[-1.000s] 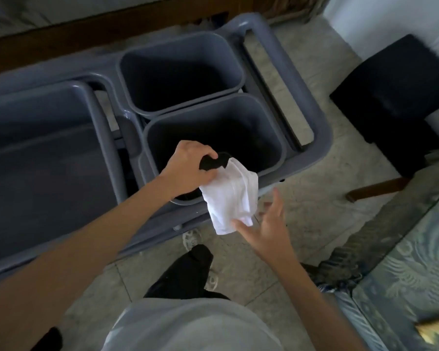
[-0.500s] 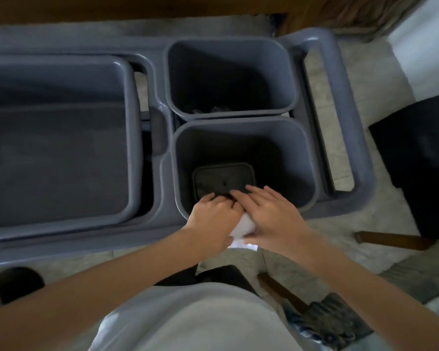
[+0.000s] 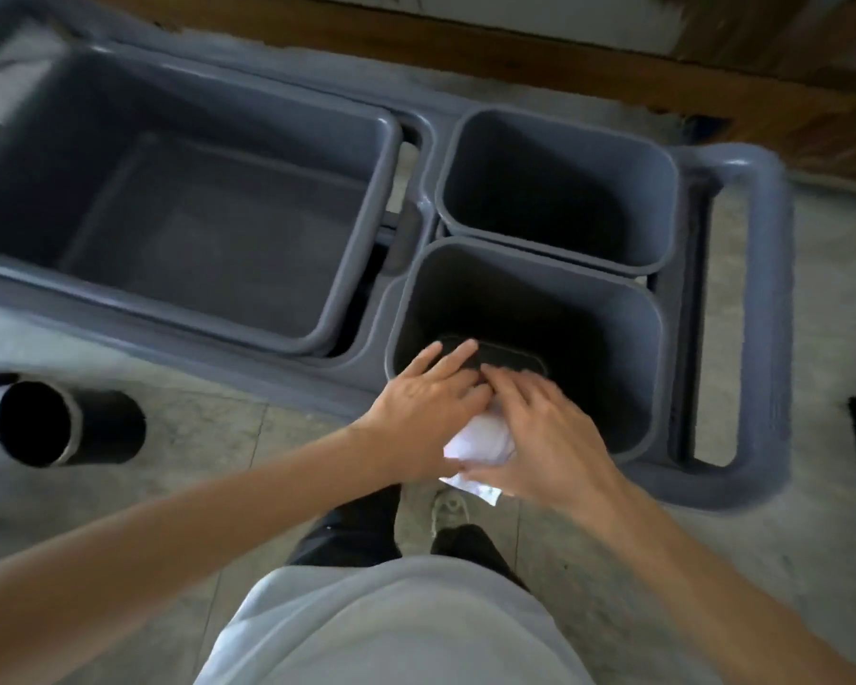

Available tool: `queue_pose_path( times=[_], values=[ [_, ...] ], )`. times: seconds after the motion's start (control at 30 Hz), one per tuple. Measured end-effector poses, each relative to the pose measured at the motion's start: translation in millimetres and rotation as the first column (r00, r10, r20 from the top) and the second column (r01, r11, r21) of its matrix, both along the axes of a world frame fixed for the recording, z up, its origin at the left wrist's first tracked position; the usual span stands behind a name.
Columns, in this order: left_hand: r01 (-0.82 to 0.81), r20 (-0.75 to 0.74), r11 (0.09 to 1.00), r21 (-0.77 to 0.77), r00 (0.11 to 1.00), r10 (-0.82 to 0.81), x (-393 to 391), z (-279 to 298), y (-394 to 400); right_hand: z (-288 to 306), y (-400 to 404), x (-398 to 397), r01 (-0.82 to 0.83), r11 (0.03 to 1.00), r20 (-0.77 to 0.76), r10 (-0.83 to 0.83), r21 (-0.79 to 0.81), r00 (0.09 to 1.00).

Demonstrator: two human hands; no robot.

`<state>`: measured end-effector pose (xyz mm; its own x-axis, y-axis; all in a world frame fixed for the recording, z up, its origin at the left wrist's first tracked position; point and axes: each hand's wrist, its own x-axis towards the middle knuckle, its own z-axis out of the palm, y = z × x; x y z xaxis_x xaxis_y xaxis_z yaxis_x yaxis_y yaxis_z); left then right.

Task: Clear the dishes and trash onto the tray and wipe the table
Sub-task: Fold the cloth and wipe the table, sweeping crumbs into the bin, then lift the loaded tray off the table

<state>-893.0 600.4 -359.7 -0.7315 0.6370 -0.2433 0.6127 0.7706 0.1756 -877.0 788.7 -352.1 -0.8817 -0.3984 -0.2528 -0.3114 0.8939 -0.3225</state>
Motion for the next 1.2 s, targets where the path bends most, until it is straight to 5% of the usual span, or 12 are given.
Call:
queue_pose_path(
  times=[0.17, 0.3, 0.47, 0.77, 0.97, 1.2],
  values=[
    [-0.343, -0.174, 0.926, 0.161, 0.913, 0.368, 37, 39, -41, 35, -24, -22, -0.172, 0.972, -0.117, 0.155, -0.161, 0.981],
    [-0.647, -0.281, 0.737, 0.198, 0.683, 0.675, 81, 73, -102, 65, -79, -33, -0.397, 0.875, -0.272, 0.325, -0.277, 0.906],
    [-0.852, -0.392, 0.457, 0.257, 0.341, 0.854, 166, 104, -183, 95, -182, -13, -0.626, 0.716, -0.417, 0.49, -0.308, 0.765],
    [-0.942, -0.444, -0.021, 0.334, -0.177, 0.878, 369, 132, -309, 123, -403, 105, -0.84, 0.467, -0.486, 0.687, -0.275, 0.541],
    [-0.915, -0.447, -0.21, 0.344, -0.357, 0.82, 526, 138, -395, 129, -544, 230, -0.911, 0.289, -0.481, 0.779, -0.294, 0.403],
    [-0.819, -0.337, -0.451, 0.354, -0.561, 0.756, 659, 144, -481, 134, -669, 330, -0.881, 0.207, -0.382, 0.841, -0.426, 0.382]
  ],
)
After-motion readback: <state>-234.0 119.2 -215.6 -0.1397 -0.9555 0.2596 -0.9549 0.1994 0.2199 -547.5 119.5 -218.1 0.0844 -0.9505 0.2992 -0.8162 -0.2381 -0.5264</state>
